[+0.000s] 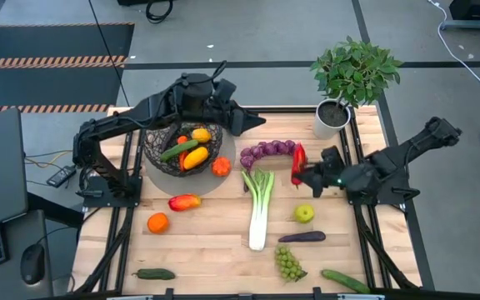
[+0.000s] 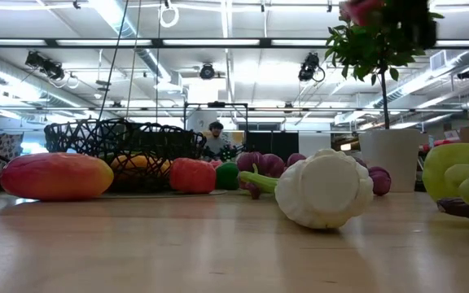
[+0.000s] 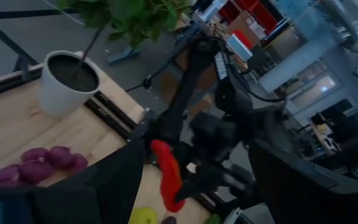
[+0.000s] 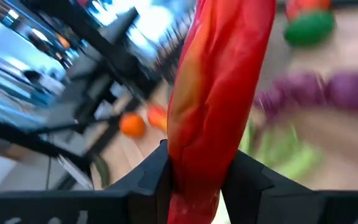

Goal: Build produce basket
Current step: Put the red chili pepper into the wire basket

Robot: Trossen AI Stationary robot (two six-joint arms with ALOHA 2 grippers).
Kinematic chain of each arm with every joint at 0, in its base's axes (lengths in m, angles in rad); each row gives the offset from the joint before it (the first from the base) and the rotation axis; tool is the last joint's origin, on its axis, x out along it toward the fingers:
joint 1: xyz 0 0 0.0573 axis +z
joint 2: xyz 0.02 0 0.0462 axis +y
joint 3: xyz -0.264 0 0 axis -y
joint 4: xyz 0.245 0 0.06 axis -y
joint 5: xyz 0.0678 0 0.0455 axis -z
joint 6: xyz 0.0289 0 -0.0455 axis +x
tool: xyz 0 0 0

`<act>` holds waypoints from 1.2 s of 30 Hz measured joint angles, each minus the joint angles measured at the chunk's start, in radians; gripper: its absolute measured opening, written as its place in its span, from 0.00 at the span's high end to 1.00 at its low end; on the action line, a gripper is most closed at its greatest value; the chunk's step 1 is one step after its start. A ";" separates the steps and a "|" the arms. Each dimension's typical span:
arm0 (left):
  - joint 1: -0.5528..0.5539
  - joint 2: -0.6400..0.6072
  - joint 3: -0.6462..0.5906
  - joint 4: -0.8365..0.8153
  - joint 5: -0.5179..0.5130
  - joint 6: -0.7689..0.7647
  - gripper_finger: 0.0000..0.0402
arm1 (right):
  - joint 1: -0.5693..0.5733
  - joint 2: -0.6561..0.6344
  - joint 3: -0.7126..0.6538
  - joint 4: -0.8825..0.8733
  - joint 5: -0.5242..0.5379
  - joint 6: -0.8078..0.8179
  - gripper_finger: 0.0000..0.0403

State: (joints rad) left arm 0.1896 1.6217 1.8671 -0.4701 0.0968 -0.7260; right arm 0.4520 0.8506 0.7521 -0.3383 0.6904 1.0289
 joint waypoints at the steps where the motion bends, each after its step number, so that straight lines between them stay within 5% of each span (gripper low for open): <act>1: 0.000 0.005 0.000 0.000 -0.004 0.000 0.27 | -0.017 0.003 0.000 0.044 0.001 -0.041 0.70; 18: -0.016 0.035 0.000 -0.029 -0.005 -0.023 0.27 | -0.219 0.185 0.000 0.558 -0.033 -0.352 0.70; 36: -0.043 0.111 0.000 -0.111 -0.015 0.011 0.27 | -0.324 0.392 -0.001 0.913 -0.174 -0.350 0.71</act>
State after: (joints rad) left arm 0.1463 1.7325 1.8668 -0.5816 0.0819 -0.7151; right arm 0.1284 1.2428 0.7508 0.5750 0.5160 0.6787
